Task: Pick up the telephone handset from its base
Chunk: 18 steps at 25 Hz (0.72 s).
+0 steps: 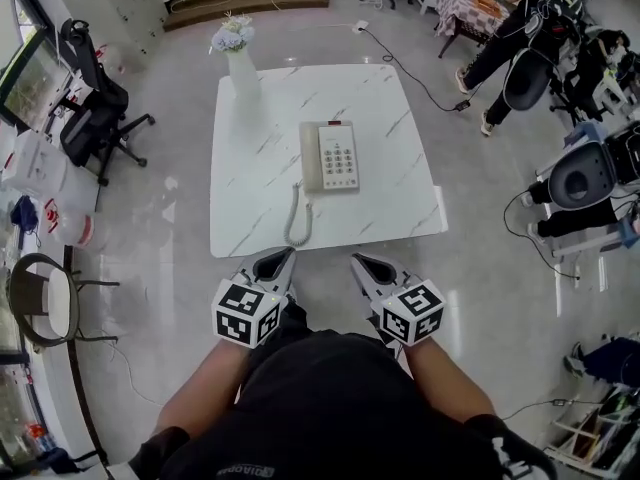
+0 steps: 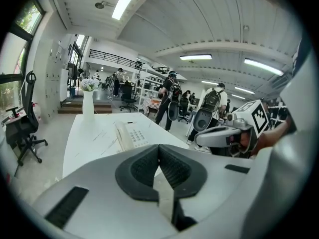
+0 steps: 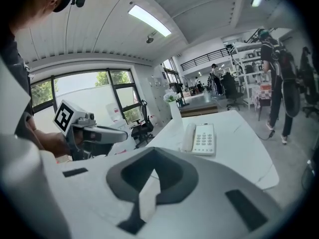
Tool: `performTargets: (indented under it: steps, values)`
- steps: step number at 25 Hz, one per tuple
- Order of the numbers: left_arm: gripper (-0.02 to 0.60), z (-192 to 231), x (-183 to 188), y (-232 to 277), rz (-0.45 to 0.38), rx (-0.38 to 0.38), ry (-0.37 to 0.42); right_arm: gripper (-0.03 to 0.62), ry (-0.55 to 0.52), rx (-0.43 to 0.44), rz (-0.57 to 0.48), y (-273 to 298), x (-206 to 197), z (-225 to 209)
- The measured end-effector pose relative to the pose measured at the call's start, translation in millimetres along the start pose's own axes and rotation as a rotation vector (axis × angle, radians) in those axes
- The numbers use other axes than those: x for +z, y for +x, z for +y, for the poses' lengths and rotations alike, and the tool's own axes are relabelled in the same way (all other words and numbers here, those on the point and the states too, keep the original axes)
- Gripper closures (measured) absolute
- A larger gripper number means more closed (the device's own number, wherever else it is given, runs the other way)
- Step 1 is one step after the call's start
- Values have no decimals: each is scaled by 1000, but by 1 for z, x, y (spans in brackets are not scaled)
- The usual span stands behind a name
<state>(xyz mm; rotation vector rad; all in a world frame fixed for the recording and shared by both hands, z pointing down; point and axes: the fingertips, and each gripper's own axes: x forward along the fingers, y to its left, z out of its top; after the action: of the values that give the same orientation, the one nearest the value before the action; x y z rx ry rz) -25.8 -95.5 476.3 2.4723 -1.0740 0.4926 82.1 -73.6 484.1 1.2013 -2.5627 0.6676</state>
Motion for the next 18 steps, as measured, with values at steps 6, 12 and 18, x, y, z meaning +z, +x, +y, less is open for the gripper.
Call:
performTargets:
  steps: [6,12,18]
  values:
    - [580,51,37,18,-2,-41,36,592,13,-47,-11,48,34,-13]
    - [580,106,61,35,0,-73,54,592,17,-100,-37,95,66,-25]
    - [580,137,67,50,14,-123,65,592,32,-151,-20,126,73,-33]
